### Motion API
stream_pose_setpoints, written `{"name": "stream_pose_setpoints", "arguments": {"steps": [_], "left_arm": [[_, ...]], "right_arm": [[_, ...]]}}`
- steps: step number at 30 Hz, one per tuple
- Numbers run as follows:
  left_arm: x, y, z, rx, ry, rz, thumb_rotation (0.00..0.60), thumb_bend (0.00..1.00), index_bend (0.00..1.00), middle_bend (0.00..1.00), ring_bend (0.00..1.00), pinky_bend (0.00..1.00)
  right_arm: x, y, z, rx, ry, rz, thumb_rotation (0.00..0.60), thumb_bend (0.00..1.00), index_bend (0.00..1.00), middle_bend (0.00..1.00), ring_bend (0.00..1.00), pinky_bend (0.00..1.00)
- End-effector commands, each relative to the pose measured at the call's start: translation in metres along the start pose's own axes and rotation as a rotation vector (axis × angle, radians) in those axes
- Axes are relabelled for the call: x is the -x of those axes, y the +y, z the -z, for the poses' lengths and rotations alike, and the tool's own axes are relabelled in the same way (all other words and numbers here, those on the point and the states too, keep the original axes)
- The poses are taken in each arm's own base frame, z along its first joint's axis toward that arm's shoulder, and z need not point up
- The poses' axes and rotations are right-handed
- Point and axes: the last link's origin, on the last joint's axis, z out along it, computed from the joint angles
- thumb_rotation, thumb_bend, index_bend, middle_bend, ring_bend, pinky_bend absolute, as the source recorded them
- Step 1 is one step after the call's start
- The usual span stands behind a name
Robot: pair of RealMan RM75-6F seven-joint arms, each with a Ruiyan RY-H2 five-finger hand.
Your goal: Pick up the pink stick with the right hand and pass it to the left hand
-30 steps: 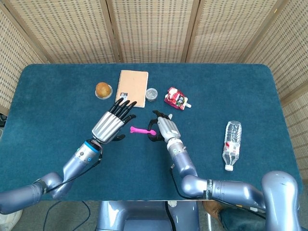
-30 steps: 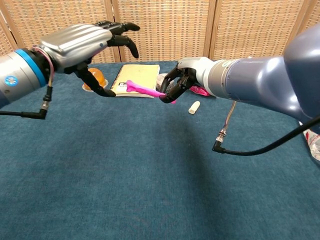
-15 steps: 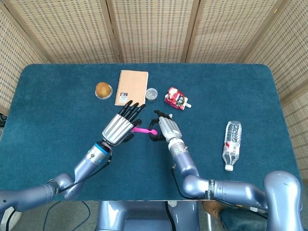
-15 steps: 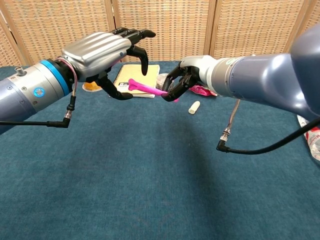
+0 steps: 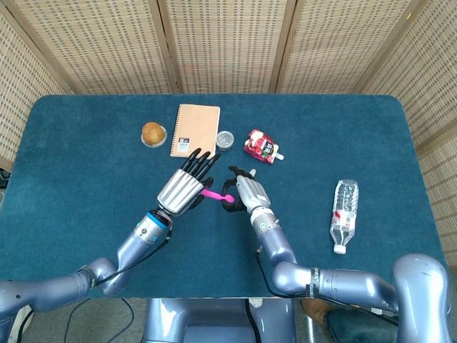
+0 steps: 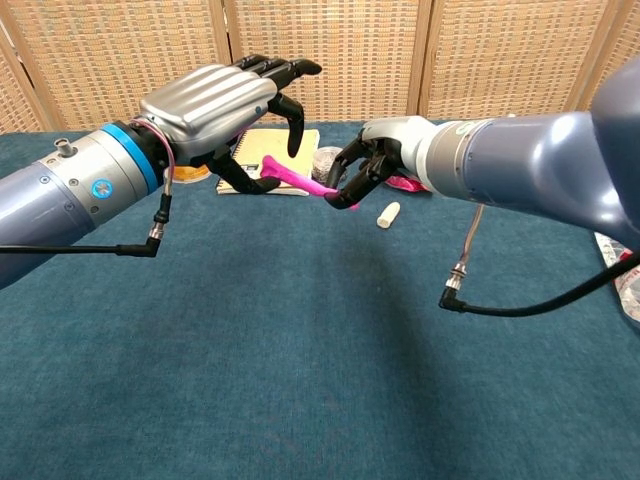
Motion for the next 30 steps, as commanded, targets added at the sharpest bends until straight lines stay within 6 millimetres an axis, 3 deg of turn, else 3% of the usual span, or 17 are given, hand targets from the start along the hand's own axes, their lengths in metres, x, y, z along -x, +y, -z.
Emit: {"name": "stream_pose_setpoints", "arguments": {"steps": [1, 30], "left_arm": [[0.0007, 0.0009, 0.0002, 0.000, -0.002, 0.000, 0.600, 0.31, 0.50, 0.00, 0.00, 0.00], [0.0050, 0.0086, -0.0010, -0.012, -0.025, -0.046, 0.600, 0.33, 0.54, 0.00, 0.00, 0.00]], "right_arm": [[0.0002, -0.0003, 0.0003, -0.001, -0.001, -0.002, 0.600, 0.67, 0.66, 0.14, 0.00, 0.00], [-0.0025, 0.0008, 0.0045, -0.002, -0.003, -0.008, 0.600, 0.67, 0.66, 0.14, 0.00, 0.00]]}}
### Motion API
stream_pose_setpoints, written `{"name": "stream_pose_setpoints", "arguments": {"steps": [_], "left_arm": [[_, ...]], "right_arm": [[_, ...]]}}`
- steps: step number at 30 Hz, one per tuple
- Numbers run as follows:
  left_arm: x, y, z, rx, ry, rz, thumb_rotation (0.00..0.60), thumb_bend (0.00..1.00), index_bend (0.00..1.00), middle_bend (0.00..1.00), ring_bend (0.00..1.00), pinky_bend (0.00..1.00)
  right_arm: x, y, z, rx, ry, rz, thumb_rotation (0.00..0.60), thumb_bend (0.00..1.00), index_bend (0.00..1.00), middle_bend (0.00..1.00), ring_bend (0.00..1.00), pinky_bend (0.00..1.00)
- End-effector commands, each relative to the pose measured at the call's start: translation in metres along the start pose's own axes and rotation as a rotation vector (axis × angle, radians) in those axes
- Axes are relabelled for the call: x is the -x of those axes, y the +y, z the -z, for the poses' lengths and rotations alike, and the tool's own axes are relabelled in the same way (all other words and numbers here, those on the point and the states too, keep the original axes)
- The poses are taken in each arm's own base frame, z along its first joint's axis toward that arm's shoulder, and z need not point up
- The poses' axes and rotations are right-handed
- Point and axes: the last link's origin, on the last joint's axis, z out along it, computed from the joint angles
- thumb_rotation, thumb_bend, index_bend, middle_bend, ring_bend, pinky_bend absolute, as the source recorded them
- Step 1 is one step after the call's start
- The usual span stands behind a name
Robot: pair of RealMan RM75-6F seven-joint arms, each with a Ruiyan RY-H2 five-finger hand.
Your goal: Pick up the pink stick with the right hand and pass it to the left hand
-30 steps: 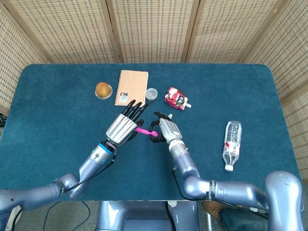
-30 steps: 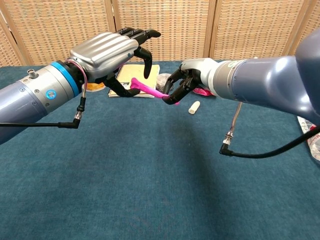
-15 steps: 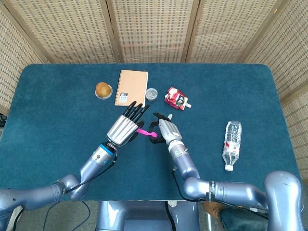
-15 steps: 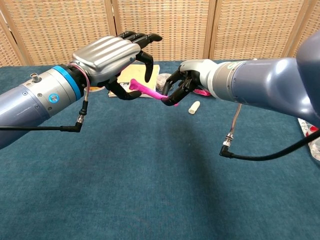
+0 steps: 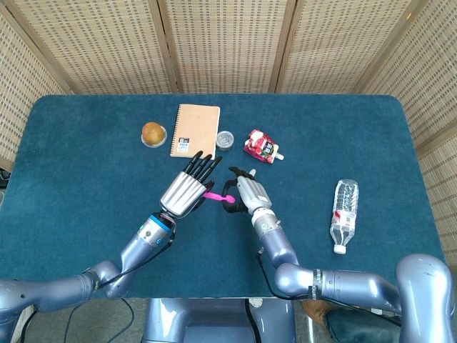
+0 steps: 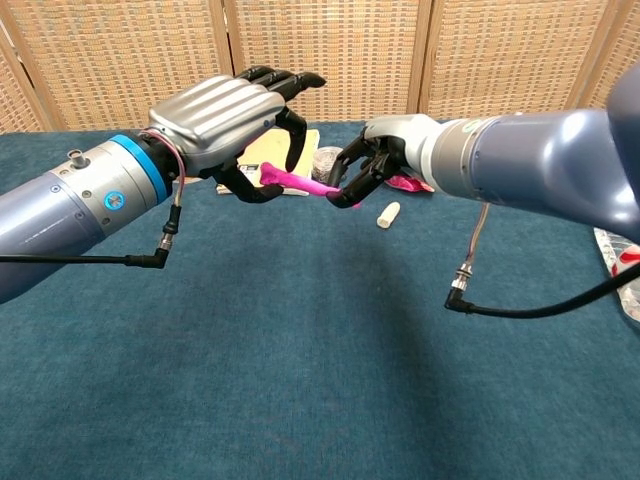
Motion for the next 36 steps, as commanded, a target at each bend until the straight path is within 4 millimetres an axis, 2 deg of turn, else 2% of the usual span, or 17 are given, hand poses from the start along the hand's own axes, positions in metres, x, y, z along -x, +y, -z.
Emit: {"name": "stream_pose_setpoints", "arguments": {"steps": [1, 8, 14, 20, 26, 32, 36], "left_arm": [[-0.0001, 0.0001, -0.0006, -0.002, 0.002, -0.006, 0.600, 0.33, 0.54, 0.00, 0.00, 0.00], [-0.0007, 0.0007, -0.0013, -0.008, 0.003, -0.001, 0.600, 0.34, 0.56, 0.00, 0.00, 0.00], [-0.0023, 0.0034, -0.0016, -0.006, 0.008, 0.010, 0.600, 0.40, 0.61, 0.00, 0.00, 0.00], [-0.0018, 0.0034, -0.0016, -0.008, 0.008, -0.003, 0.600, 0.42, 0.62, 0.00, 0.00, 0.00], [-0.0014, 0.0016, -0.0018, -0.020, 0.002, -0.010, 0.600, 0.48, 0.65, 0.00, 0.00, 0.00], [-0.0013, 0.0009, -0.0024, -0.019, -0.006, -0.013, 0.600, 0.59, 0.68, 0.00, 0.00, 0.00], [-0.0009, -0.0014, -0.0026, -0.030, -0.010, -0.015, 0.600, 0.61, 0.71, 0.00, 0.00, 0.00]], "right_arm": [[-0.0008, 0.0005, 0.0004, 0.001, 0.000, -0.001, 0.600, 0.67, 0.66, 0.14, 0.00, 0.00], [-0.0024, 0.0012, 0.0009, 0.000, 0.000, -0.003, 0.600, 0.67, 0.66, 0.14, 0.00, 0.00], [-0.0030, 0.0017, 0.0016, -0.001, -0.001, -0.004, 0.600, 0.67, 0.66, 0.14, 0.00, 0.00], [-0.0032, 0.0020, 0.0026, -0.003, -0.003, -0.004, 0.600, 0.67, 0.66, 0.14, 0.00, 0.00], [-0.0026, 0.0039, 0.0028, 0.001, -0.007, -0.003, 0.600, 0.67, 0.66, 0.14, 0.00, 0.00], [-0.0019, 0.0044, 0.0028, -0.001, -0.011, -0.002, 0.600, 0.67, 0.66, 0.14, 0.00, 0.00], [-0.0025, 0.0055, 0.0032, -0.002, -0.010, 0.003, 0.600, 0.67, 0.66, 0.14, 0.00, 0.00]]}}
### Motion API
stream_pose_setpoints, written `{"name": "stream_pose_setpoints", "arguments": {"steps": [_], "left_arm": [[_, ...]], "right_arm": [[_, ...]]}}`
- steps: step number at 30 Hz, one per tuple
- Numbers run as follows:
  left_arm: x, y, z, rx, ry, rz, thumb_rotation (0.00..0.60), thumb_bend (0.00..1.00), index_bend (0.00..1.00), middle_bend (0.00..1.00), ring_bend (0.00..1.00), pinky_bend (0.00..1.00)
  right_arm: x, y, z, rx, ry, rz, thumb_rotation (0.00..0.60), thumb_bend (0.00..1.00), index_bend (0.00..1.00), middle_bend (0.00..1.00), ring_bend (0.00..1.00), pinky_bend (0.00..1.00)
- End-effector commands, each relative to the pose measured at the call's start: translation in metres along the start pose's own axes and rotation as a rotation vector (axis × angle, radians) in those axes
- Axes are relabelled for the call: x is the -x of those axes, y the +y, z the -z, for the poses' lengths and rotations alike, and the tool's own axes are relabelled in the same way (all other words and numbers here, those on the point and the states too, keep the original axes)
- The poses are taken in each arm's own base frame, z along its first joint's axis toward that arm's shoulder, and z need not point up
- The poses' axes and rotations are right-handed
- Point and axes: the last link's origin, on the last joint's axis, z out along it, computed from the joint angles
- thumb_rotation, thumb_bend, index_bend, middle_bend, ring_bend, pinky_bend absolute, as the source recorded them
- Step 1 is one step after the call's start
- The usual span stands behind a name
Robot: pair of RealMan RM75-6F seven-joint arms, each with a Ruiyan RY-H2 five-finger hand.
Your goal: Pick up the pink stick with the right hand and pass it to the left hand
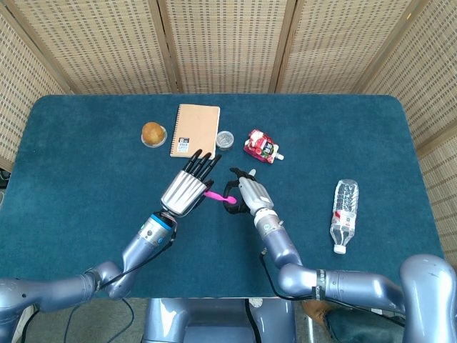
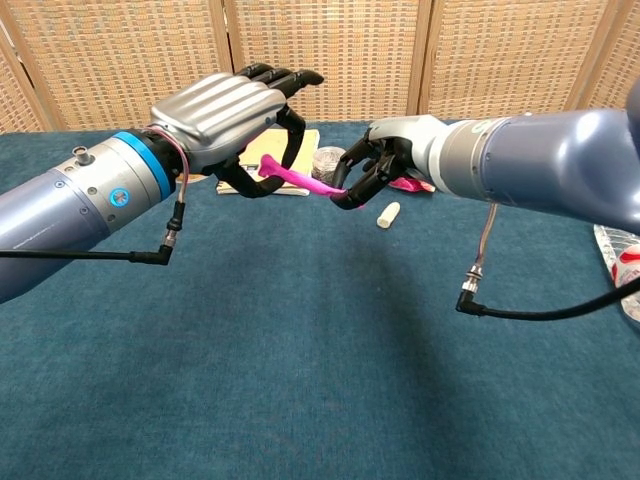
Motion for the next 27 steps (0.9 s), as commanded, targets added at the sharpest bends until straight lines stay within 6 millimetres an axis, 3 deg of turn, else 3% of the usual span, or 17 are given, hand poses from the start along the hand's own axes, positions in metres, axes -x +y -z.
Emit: {"name": "stream_pose_setpoints", "arguments": {"steps": [1, 7, 27], "left_arm": [[0.000, -0.002, 0.000, -0.008, -0.002, -0.002, 0.600, 0.62, 0.72, 0.00, 0.00, 0.00], [0.000, -0.006, 0.001, -0.018, -0.004, -0.005, 0.600, 0.70, 0.73, 0.00, 0.00, 0.00], [-0.027, -0.066, 0.009, -0.144, 0.051, -0.016, 0.600, 0.71, 0.76, 0.00, 0.00, 0.00]], "right_arm": [[-0.001, 0.001, 0.000, 0.001, 0.001, 0.000, 0.600, 0.67, 0.66, 0.14, 0.00, 0.00], [-0.004, 0.004, 0.001, 0.004, 0.006, -0.002, 0.600, 0.67, 0.66, 0.14, 0.00, 0.00], [-0.028, 0.026, 0.004, 0.045, 0.051, -0.015, 0.600, 0.67, 0.66, 0.14, 0.00, 0.00]]}}
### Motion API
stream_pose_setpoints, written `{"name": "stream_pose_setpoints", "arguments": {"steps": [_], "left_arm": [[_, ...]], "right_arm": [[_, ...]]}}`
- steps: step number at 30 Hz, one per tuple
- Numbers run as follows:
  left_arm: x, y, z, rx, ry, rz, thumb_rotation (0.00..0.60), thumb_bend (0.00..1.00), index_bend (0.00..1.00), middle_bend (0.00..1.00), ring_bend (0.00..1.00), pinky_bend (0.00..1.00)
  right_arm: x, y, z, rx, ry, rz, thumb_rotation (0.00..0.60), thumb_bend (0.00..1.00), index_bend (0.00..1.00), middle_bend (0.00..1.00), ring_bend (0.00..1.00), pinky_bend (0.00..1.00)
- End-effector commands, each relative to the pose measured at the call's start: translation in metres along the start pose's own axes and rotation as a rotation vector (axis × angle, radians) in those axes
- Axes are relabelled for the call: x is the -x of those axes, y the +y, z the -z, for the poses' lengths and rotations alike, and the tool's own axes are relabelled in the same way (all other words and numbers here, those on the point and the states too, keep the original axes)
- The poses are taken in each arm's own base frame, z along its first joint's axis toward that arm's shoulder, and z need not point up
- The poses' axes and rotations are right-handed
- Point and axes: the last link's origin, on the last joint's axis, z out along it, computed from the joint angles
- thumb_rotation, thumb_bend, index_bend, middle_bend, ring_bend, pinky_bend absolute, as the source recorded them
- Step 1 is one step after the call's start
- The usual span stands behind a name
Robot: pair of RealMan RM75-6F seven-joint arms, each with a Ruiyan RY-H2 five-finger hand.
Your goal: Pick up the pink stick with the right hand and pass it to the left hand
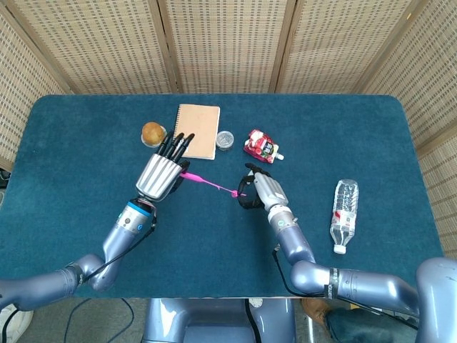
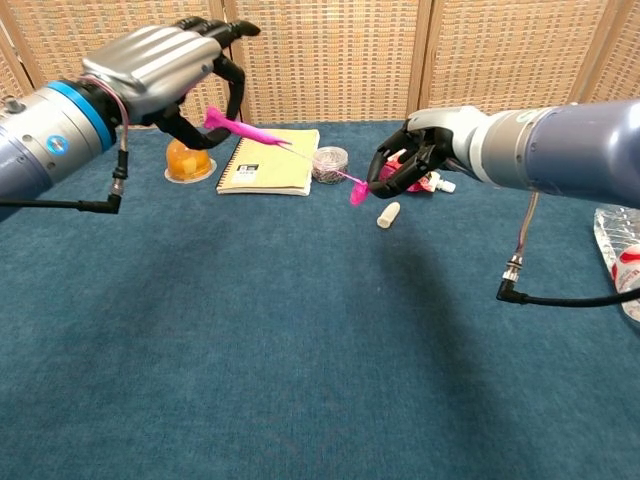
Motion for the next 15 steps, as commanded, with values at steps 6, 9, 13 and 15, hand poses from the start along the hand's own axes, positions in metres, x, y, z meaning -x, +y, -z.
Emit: {"name": "stream_pose_setpoints", "arguments": {"steps": [6, 9, 13, 15], "left_arm": [[-0.020, -0.033, 0.003, -0.067, 0.033, -0.011, 0.600, 0.71, 0.76, 0.00, 0.00, 0.00], [-0.028, -0.046, 0.005, -0.090, 0.049, -0.026, 0.600, 0.71, 0.76, 0.00, 0.00, 0.00], [-0.037, -0.064, 0.009, -0.121, 0.058, -0.041, 0.600, 0.71, 0.76, 0.00, 0.00, 0.00], [-0.040, -0.072, 0.012, -0.137, 0.058, -0.050, 0.600, 0.71, 0.76, 0.00, 0.00, 0.00]], "right_arm": [[-0.007, 0.014, -0.001, 0.025, 0.013, -0.012, 0.600, 0.67, 0.67, 0.15, 0.00, 0.00], [-0.009, 0.019, -0.001, 0.034, 0.019, -0.009, 0.600, 0.67, 0.67, 0.15, 0.00, 0.00], [-0.012, 0.024, 0.000, 0.042, 0.024, -0.011, 0.600, 0.67, 0.67, 0.15, 0.00, 0.00], [-0.013, 0.025, 0.000, 0.043, 0.027, -0.015, 0.600, 0.67, 0.67, 0.15, 0.00, 0.00]]}}
